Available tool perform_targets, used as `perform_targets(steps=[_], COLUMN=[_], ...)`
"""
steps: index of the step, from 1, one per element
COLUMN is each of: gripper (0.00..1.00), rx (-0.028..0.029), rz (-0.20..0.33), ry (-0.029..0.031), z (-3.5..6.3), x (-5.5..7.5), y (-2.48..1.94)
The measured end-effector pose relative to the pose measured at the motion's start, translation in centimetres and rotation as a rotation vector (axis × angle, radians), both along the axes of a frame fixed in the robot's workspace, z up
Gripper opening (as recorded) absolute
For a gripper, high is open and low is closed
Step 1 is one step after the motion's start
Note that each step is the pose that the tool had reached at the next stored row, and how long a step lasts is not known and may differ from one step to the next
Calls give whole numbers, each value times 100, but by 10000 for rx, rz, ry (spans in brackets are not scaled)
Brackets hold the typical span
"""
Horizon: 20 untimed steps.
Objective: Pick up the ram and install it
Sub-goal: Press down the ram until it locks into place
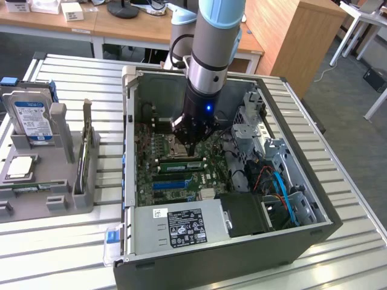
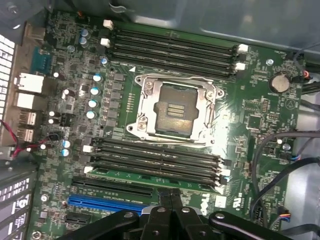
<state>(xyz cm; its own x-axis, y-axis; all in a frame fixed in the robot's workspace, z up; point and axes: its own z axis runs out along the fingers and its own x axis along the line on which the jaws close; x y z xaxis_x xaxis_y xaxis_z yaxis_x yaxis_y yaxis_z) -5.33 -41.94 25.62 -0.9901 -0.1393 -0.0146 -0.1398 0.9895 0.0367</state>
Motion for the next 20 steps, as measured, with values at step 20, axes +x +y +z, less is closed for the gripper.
perform_targets(steps=[20], gripper=[11], rx=[-4], rz=[-1835], ry=[256], z=[0], x=[1], y=[0])
